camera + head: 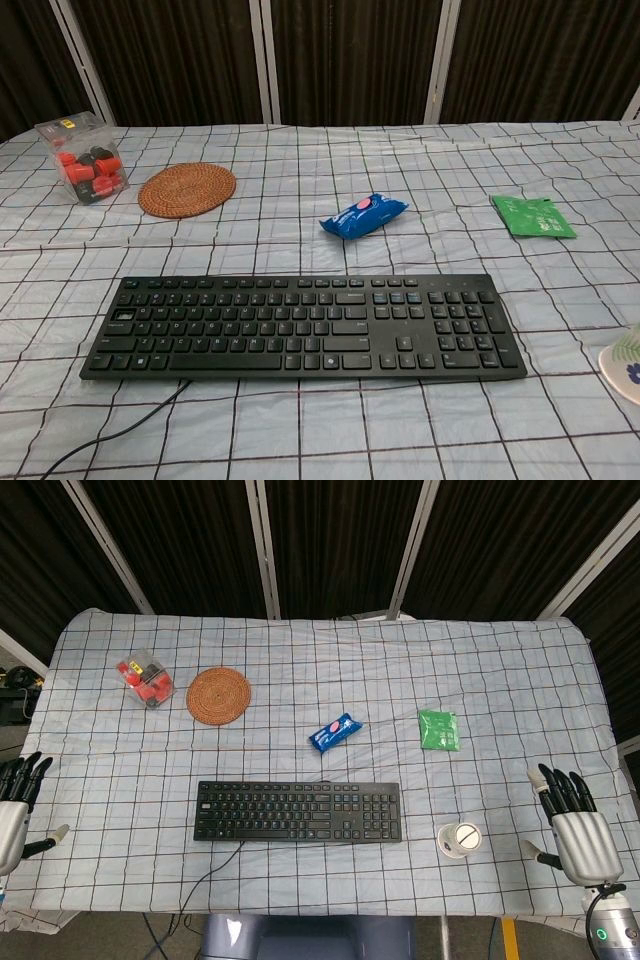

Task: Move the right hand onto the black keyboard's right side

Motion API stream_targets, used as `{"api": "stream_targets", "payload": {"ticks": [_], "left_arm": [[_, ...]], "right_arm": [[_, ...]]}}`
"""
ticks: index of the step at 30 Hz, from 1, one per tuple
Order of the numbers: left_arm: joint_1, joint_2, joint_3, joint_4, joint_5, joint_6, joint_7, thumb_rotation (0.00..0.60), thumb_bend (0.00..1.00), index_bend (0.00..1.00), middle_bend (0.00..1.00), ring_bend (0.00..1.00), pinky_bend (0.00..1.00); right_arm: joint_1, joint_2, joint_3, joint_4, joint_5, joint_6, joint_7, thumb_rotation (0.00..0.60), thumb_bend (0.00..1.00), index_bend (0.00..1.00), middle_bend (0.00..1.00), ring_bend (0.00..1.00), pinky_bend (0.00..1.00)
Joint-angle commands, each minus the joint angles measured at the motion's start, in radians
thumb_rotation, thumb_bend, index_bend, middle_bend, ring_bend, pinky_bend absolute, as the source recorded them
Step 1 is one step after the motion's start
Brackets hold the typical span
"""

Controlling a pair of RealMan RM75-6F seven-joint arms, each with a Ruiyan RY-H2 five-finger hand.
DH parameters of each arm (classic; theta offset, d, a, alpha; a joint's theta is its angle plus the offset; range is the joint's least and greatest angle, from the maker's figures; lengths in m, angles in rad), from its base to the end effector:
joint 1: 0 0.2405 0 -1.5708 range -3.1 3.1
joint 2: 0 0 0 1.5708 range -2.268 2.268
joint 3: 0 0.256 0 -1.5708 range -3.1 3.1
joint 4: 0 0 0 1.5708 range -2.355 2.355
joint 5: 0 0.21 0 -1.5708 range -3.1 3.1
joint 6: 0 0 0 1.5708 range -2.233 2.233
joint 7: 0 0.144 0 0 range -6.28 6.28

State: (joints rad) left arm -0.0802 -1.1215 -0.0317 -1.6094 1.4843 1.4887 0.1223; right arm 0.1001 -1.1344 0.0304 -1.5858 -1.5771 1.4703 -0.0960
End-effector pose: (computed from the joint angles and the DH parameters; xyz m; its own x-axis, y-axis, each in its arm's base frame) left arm -0.3154 0.1758 0.1575 0.5042 0.0198 0.8634 0.8634 0.0092 -0.5044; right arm -0.3045 -0.1814 0.1476 0.4986 -0.0193 0.8666 -0.8634 -0.1002 0.4945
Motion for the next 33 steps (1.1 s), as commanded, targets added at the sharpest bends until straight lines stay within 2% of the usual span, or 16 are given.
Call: {"api": "stream_targets", "payload": {"ticks": [1, 24, 25, 27, 29, 30, 32, 33], "left_arm": [[0.001, 0.002, 0.000, -0.001, -0.002, 0.000, -0.002, 0.600, 0.13, 0.00, 0.00, 0.00, 0.00], [0.000, 0.000, -0.004, -0.003, 0.010, 0.007, -0.016, 0.600, 0.13, 0.00, 0.00, 0.00, 0.00], [0.001, 0.000, -0.004, -0.002, 0.011, 0.009, -0.016, 0.600, 0.13, 0.00, 0.00, 0.00, 0.00], [0.001, -0.001, -0.004, 0.000, 0.011, 0.011, -0.018, 0.600, 0.12, 0.00, 0.00, 0.00, 0.00], [0.001, -0.002, -0.007, -0.001, 0.012, 0.014, -0.022, 0.600, 0.12, 0.00, 0.00, 0.00, 0.00], [0.001, -0.003, -0.007, 0.000, 0.013, 0.015, -0.023, 0.600, 0.12, 0.00, 0.00, 0.00, 0.00], [0.000, -0.005, -0.008, 0.002, 0.016, 0.016, -0.021, 0.600, 0.12, 0.00, 0.00, 0.00, 0.00], [-0.001, -0.006, -0.008, 0.004, 0.017, 0.016, -0.020, 0.600, 0.12, 0.00, 0.00, 0.00, 0.00]], "right_arm": [[0.002, -0.001, 0.001, -0.003, 0.004, -0.004, -0.007, 0.600, 0.09, 0.01, 0.00, 0.00, 0.01], [0.006, 0.020, -0.003, -0.028, -0.001, -0.011, 0.021, 0.600, 0.09, 0.02, 0.00, 0.00, 0.01], [0.010, 0.023, 0.004, -0.039, -0.006, -0.003, 0.036, 0.600, 0.09, 0.02, 0.03, 0.01, 0.06], [0.020, 0.036, 0.011, -0.070, -0.009, -0.009, 0.057, 0.600, 0.10, 0.04, 0.16, 0.11, 0.22], [0.043, 0.069, 0.016, -0.143, 0.002, -0.053, 0.080, 0.600, 0.12, 0.04, 0.43, 0.38, 0.47], [0.057, 0.094, 0.015, -0.190, 0.017, -0.091, 0.087, 0.600, 0.14, 0.04, 0.53, 0.47, 0.54], [0.098, 0.159, 0.016, -0.298, 0.055, -0.186, 0.088, 0.600, 0.20, 0.05, 0.68, 0.62, 0.61], [0.116, 0.182, 0.018, -0.337, 0.069, -0.224, 0.082, 0.600, 0.23, 0.05, 0.71, 0.65, 0.63]]}}
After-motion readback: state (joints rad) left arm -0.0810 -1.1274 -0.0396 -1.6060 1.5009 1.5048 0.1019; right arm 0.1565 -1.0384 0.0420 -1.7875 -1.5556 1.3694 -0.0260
